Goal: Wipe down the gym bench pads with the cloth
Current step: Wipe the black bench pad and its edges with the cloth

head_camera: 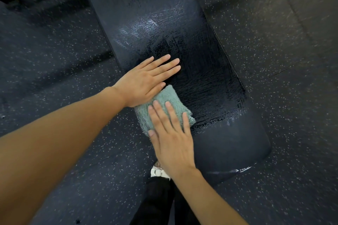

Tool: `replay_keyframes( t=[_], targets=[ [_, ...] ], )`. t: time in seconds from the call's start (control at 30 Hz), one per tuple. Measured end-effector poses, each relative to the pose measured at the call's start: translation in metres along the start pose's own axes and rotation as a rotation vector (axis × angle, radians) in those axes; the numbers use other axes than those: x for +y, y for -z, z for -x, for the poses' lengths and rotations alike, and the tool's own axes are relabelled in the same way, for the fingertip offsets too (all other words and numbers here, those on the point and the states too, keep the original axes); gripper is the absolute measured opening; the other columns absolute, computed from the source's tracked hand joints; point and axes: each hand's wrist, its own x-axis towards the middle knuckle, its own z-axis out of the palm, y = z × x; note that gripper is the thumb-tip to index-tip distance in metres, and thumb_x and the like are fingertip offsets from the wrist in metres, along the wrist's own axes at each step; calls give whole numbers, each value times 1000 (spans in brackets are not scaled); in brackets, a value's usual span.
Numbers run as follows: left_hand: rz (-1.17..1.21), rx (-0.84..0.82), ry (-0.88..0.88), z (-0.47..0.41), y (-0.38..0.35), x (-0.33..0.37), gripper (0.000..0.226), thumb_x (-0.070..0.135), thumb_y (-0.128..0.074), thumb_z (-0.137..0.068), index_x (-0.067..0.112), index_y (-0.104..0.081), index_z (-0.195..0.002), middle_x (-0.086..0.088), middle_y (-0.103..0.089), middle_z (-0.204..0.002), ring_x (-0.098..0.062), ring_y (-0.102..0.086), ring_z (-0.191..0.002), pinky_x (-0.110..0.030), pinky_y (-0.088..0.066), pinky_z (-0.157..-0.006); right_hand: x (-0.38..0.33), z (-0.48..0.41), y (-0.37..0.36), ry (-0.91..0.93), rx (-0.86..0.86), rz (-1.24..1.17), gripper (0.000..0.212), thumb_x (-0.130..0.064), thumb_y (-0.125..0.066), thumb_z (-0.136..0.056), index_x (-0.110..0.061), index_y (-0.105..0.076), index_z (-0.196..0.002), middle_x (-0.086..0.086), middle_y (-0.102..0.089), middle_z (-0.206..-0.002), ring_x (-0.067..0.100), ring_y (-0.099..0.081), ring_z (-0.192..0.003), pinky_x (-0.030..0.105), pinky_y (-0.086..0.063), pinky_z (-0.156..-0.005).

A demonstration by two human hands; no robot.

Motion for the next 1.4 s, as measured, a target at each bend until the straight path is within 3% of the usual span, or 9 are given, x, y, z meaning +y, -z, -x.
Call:
replay_keyframes(
  t=[0.1, 0.23, 0.43, 0.7, 0.87, 1.17, 1.4],
  targets=[
    [17, -1, 1, 0, 1, -1, 56, 35, -16, -103, 26, -9, -158, 11, -3, -165, -11, 5, -152, -28, 10, -121, 23, -11, 7, -90, 43, 12, 55, -38, -24, -103, -26, -20, -157, -10, -17, -164, 17, -11, -152, 45, -3, -121],
    [32, 8, 8, 0, 1, 1, 56, 34, -18, -103, 26, -11, -158, 12, -4, -165, -10, 6, -152, -25, 13, -120, 56, -23, 19, -236, 94, 0, 55, -35, -21, -103, -24, -19, -157, -8, -16, -164, 17, -10, -152, 48, -9, -121],
    [33, 7, 14, 0, 1, 2, 56, 34, -18, -103, 25, -12, -158, 11, -5, -165, -12, 4, -152, -26, 11, -120, 28, -27, 15, -304, 120, -112, 56, -35, -22, -103, -24, -17, -158, -9, -11, -165, 21, -2, -153, 50, -1, -120],
    [-7, 2, 38, 3, 0, 7, 57, 36, -15, -103, 24, -9, -158, 9, -2, -165, -13, 5, -152, -33, 7, -122, -13, 0, 1, -138, 20, -28, 54, -33, -25, -103, -22, -24, -156, -6, -15, -165, 24, -9, -152, 52, -8, -120],
    [-43, 15, 89, 3, -4, 17, 58, 37, -12, -103, 24, -6, -158, 8, 0, -165, -15, 7, -152, -39, 4, -123, -6, 23, -2, 2, -35, -11, 55, -35, -24, -104, -24, -17, -158, -9, -13, -165, 20, -9, -152, 50, -11, -119],
    [-64, 38, 80, -3, -16, 59, 56, 35, -15, -104, 21, -13, -158, 4, -7, -165, -18, -1, -153, -43, 1, -123, 59, 32, 11, -38, 50, 77, 55, -31, -28, -102, -22, -23, -156, -7, -22, -163, 20, -18, -151, 48, -17, -119],
    [-31, 58, 122, -9, -25, 83, 57, 37, -14, -103, 22, -10, -158, 7, -3, -166, -16, 3, -153, -39, 6, -122, 118, 49, 25, -133, 65, 80, 54, -28, -24, -103, -22, -22, -157, -7, -19, -163, 18, -14, -151, 47, -16, -121]
  ],
)
